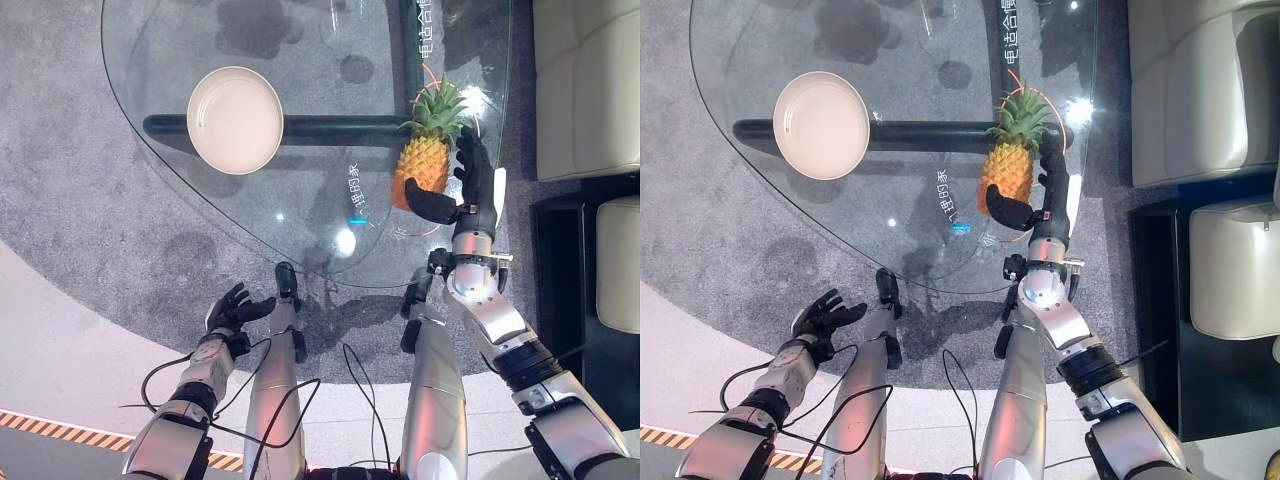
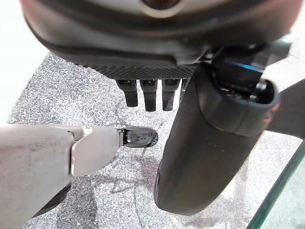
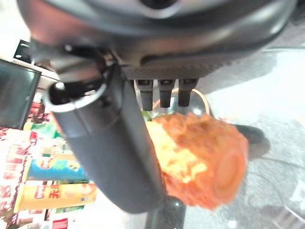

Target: Pick up the fruit to the plate

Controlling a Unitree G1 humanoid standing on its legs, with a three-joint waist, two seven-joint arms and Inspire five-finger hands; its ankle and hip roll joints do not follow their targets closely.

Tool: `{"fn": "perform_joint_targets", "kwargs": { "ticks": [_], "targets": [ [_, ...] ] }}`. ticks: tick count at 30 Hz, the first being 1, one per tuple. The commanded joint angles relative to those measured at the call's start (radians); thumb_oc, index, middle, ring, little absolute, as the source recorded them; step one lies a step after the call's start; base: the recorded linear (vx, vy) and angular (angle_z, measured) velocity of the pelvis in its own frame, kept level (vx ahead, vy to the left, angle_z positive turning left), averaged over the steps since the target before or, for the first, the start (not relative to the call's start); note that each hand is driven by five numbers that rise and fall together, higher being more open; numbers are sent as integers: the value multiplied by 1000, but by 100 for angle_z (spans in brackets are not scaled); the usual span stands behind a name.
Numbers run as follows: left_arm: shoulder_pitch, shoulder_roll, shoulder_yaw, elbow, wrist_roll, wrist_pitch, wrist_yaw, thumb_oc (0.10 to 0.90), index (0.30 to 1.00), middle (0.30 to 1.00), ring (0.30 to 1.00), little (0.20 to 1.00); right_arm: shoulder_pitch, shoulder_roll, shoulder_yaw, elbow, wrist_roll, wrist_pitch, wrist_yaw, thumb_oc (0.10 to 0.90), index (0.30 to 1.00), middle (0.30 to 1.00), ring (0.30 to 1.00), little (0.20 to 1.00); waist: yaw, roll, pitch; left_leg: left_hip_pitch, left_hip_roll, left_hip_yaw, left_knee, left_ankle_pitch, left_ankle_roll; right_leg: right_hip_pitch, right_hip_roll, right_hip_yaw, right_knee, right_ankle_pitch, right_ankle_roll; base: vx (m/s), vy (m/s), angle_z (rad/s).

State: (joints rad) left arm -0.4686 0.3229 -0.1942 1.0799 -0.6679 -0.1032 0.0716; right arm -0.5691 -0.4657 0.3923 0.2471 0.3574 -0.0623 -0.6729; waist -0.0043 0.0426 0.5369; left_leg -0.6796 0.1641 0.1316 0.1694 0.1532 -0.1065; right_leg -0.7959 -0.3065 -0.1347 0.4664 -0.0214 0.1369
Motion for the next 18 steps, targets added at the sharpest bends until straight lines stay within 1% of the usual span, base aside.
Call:
{"fn": "perform_joint_targets", "kwargs": {
  "ticks": [1,7,18],
  "targets": [
    [51,24,-27,14,0,-28,15,800,900,900,900,900,4,3,-3,-69,19,-37,-63,800,900,900,900,900,-9,18,-17,-28,47,-39,103,-66,-40,1,-38,-6,-90,80,30,0,0,0],
    [50,17,-33,16,0,-29,16,800,900,900,900,900,-1,36,14,-29,68,-33,-70,800,900,900,900,900,-5,23,-17,-29,45,-40,104,-64,-40,-1,-39,-5,-89,80,27,0,0,0],
    [47,10,-48,2,1,-18,24,800,900,900,900,900,-16,58,45,-4,85,-10,-60,800,900,900,900,900,2,29,-17,-31,44,-42,103,-60,-40,-4,-41,-3,-83,80,27,0,0,0]
  ]
}}
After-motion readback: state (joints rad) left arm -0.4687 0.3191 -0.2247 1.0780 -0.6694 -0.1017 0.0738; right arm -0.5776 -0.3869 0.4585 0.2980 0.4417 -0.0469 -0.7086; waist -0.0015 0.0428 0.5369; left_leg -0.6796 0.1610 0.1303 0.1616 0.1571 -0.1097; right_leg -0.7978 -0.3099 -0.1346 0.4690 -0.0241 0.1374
